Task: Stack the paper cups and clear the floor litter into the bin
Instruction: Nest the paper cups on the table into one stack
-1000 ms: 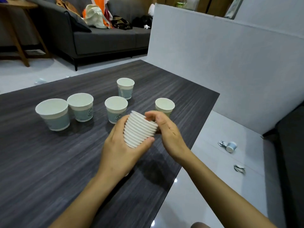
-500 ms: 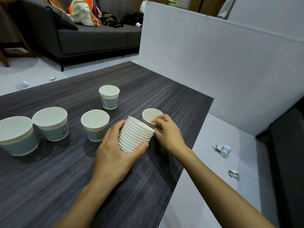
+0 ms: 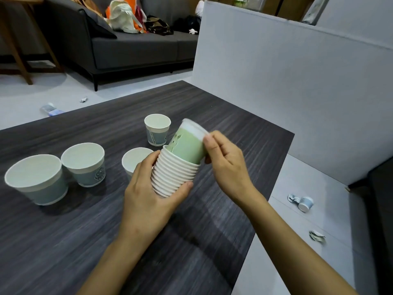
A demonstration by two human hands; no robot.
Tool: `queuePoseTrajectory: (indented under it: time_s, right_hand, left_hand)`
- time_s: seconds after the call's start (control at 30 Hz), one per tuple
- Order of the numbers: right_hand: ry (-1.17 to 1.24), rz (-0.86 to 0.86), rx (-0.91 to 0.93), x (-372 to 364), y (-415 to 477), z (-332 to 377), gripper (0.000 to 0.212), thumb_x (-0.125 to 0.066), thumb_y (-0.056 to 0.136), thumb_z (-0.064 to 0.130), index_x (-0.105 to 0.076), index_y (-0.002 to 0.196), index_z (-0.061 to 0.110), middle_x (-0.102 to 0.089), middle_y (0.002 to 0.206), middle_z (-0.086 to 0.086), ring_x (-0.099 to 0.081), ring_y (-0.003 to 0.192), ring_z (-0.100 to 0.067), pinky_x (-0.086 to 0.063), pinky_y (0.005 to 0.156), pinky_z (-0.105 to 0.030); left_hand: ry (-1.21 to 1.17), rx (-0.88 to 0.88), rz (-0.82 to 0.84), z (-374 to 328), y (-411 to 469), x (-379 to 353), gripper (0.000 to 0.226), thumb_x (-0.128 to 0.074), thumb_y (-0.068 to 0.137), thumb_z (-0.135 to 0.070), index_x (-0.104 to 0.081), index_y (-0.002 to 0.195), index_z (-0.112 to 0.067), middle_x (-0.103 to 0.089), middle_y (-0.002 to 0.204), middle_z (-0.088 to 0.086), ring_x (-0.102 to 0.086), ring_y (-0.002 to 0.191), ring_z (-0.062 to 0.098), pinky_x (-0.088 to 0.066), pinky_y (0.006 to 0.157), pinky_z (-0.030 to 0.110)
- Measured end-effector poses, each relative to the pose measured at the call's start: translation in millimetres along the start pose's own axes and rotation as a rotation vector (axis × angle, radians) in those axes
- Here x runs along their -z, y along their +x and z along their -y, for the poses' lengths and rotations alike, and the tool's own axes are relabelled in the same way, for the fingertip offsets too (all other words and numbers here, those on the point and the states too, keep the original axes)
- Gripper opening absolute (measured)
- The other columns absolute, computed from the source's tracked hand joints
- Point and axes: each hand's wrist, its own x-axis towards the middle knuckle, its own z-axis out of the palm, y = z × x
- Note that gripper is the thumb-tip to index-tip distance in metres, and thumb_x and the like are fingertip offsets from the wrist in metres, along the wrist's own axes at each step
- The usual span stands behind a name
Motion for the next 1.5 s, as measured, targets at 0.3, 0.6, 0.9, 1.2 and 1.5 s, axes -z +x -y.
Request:
queuePoseTrajectory:
  time_s: [0.3, 0.6, 0.9, 1.2, 1.5]
  right_hand:
    - [-0.179, 0.336, 0.185, -35, -16, 6, 0.032, -0.022, 0.091, 0.047, -0.037, 0.067, 0.032, -0.04, 0.065, 0.016, -0.034, 0.07, -0.002, -0.031, 0.071, -0.016]
    - [-0.249, 0.115, 0.054, -69, 11, 2, 0.049, -0.053, 0.085, 0.032, -0.043, 0.132, 0.026, -0.045, 0.131, 0.009, -0.043, 0.108, -0.012, -0.034, 0.093, -0.023]
    - [-0.679, 0.321, -0.011, -118, 35, -24, 0.035, -0.052, 0.089, 0.022, -0.051, 0.124, 0.021, -0.059, 0.12, -0.004, -0.046, 0.105, -0.032, -0.036, 0.091, -0.034]
    - [-0.252, -0.112, 0.091, -110, 27, 21, 0.014, -0.052, 0.088, 0.017, -0.066, 0.09, 0.014, -0.063, 0.083, 0.004, -0.055, 0.076, -0.013, -0.042, 0.069, -0.022]
    - [0.175, 0.153, 0.038, -128, 11, 62, 0.014, -0.052, 0.086, 0.02, -0.062, 0.078, 0.027, -0.059, 0.064, 0.02, -0.051, 0.063, 0.005, -0.04, 0.063, -0.011]
  left_hand:
    - [0.053, -0.007, -0.022, 4, -5, 29, 0.076, -0.056, 0.057, -0.063, -0.047, 0.126, -0.032, -0.054, 0.104, -0.012, -0.046, 0.088, -0.014, -0.029, 0.073, -0.005]
    - [0.128, -0.001, -0.069, 19, -19, 95, 0.075, -0.062, 0.05, -0.058, -0.05, 0.12, -0.036, -0.05, 0.095, -0.027, -0.041, 0.087, -0.026, -0.026, 0.074, -0.008]
    - [0.076, 0.056, -0.102, 47, -5, 117, 0.08, -0.057, 0.048, -0.061, -0.051, 0.121, -0.03, -0.053, 0.102, -0.014, -0.043, 0.086, -0.007, -0.028, 0.073, -0.006]
    - [0.065, 0.068, -0.085, 55, 0, 121, 0.083, -0.055, 0.046, -0.064, -0.048, 0.124, -0.034, -0.052, 0.107, -0.015, -0.043, 0.091, -0.007, -0.034, 0.073, 0.007]
    - [0.054, 0.098, -0.091, 47, 1, 128, 0.081, -0.058, 0.05, -0.063, -0.041, 0.125, -0.039, -0.053, 0.107, -0.019, -0.05, 0.091, 0.002, -0.039, 0.075, 0.021]
